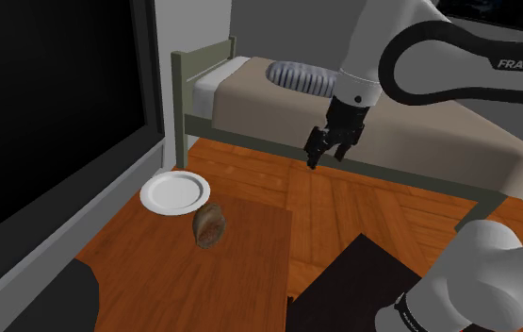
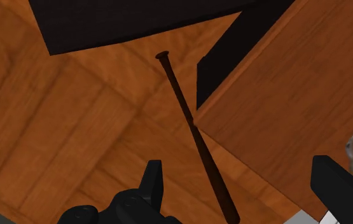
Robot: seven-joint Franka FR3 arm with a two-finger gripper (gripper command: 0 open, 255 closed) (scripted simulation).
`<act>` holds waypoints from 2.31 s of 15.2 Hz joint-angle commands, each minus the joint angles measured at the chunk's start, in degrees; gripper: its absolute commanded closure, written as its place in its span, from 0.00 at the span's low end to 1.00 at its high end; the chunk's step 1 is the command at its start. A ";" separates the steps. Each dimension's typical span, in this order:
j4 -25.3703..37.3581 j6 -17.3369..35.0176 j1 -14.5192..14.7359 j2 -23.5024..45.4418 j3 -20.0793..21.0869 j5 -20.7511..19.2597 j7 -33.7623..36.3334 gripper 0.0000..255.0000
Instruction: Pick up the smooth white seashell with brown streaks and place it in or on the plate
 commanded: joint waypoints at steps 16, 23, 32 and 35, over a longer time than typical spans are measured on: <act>7.15 21.05 2.18 28.08 16.14 -0.85 22.09 0.00; 15.11 25.18 3.78 41.59 19.40 -7.91 32.09 0.00; 12.99 30.43 4.04 45.25 18.98 -10.55 33.90 0.00; 13.00 30.43 4.03 45.25 18.98 -10.55 33.90 0.00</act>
